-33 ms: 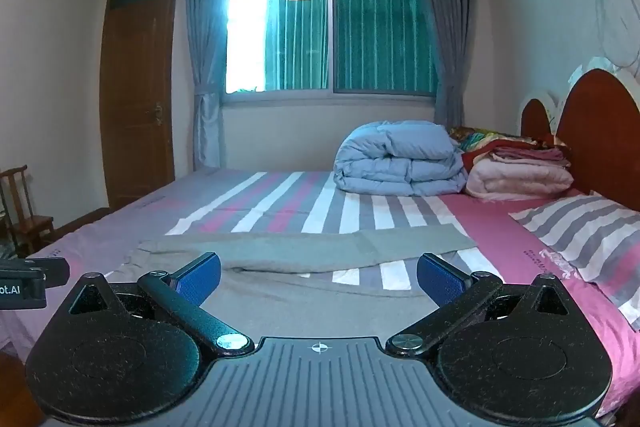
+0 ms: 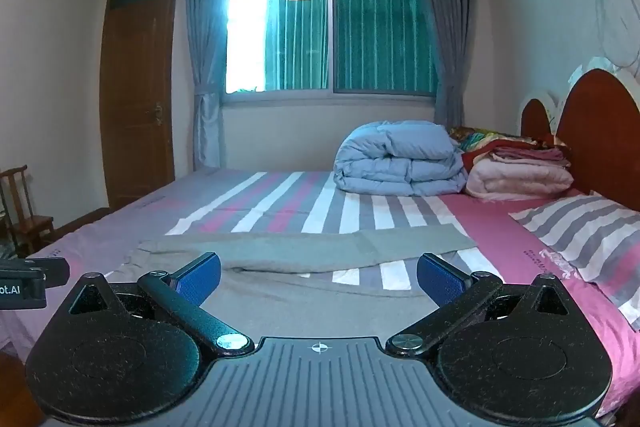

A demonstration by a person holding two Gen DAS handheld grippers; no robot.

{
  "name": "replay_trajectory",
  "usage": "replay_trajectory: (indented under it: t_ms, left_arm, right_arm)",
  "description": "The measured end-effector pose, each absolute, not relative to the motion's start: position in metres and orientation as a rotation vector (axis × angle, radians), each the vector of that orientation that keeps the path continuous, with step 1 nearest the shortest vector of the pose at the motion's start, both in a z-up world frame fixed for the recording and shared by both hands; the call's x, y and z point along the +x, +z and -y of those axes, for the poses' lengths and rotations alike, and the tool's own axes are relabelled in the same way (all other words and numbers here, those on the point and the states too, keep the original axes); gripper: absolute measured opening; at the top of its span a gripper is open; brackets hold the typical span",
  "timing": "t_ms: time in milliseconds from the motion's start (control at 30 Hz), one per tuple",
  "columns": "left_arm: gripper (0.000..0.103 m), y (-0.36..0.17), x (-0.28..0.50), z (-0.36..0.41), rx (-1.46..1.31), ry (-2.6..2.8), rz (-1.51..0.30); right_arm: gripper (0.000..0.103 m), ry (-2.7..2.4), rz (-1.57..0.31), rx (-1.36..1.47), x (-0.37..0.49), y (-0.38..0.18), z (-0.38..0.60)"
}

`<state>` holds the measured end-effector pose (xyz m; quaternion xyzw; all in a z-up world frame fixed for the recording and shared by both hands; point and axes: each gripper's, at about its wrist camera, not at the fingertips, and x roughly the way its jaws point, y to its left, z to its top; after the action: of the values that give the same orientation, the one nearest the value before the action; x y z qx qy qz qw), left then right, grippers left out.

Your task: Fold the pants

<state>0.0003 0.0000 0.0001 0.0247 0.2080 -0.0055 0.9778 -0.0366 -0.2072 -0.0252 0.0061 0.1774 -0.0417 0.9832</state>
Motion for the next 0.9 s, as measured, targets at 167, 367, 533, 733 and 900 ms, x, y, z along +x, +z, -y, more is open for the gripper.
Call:
replay_trajectory:
  t_ms: [167, 367, 533, 733, 900]
  left_arm:
    - [0.097, 0.0005, 0.0018, -0.0004, 0.054, -0.017, -0.423]
    - [0.097, -0.0001, -0.0012, 0.0020, 0.049, -0.017, -0.422]
    - [0.097, -0.0010, -0.0016, 0.0047, 0.049, -0.019, -0.425]
    - [0.097, -0.0014, -0.0014, 0.0008, 0.048, -0.017, -0.423]
    - [0.097, -0.0029, 0.0022, 0.0035, 0.047, -0.017, -0.423]
  right_arm:
    - [0.103, -0.090, -0.361, 0.019, -0.0362, -0.0276, 0.2064]
    - [0.103, -0.087, -0.367, 0.022, -0.0351, -0.0277, 0.2028]
    - [0.103, -0.085, -0.366, 0.025, -0.0354, -0.0273, 0.2037]
    - [0.103, -0.087, -0.368, 0.023, -0.0356, -0.0268, 0.2032]
    - [0.103, -0.087, -0.366, 0.022, -0.0355, -0.0263, 0.2031]
